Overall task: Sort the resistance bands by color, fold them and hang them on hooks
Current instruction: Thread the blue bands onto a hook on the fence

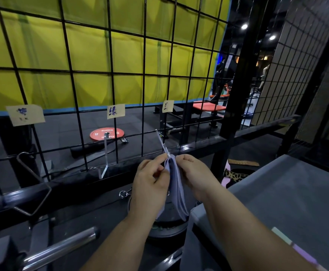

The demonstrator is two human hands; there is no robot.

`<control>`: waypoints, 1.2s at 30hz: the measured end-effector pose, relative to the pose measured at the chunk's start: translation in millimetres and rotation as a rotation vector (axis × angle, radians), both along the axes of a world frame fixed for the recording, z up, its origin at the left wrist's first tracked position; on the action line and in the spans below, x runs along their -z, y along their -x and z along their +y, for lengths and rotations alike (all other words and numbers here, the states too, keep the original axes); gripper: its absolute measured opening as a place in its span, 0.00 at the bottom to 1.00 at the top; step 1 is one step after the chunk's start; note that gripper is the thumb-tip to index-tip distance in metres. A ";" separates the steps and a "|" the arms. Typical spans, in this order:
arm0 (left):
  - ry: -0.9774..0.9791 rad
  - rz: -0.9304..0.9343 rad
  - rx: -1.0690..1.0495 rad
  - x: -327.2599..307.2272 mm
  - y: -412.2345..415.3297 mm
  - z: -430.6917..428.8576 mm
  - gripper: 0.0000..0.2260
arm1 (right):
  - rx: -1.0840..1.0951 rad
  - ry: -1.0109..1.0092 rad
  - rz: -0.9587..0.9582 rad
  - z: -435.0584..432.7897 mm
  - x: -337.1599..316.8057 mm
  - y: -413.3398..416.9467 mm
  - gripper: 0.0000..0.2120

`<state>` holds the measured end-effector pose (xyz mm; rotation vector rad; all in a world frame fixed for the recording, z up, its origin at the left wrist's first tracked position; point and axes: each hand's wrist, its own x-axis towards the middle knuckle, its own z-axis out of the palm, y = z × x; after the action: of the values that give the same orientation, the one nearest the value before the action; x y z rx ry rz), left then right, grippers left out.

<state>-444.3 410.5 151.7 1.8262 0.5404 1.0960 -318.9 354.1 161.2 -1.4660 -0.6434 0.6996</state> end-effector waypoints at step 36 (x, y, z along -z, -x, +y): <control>0.101 -0.070 -0.074 2.3 -8.8 -5.9 0.09 | -0.036 0.021 -0.108 -9.5 16.4 9.1 0.13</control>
<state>-435.5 404.6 149.4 1.6857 0.6149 1.1567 -327.9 344.6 144.8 -1.5226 -0.7482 0.6601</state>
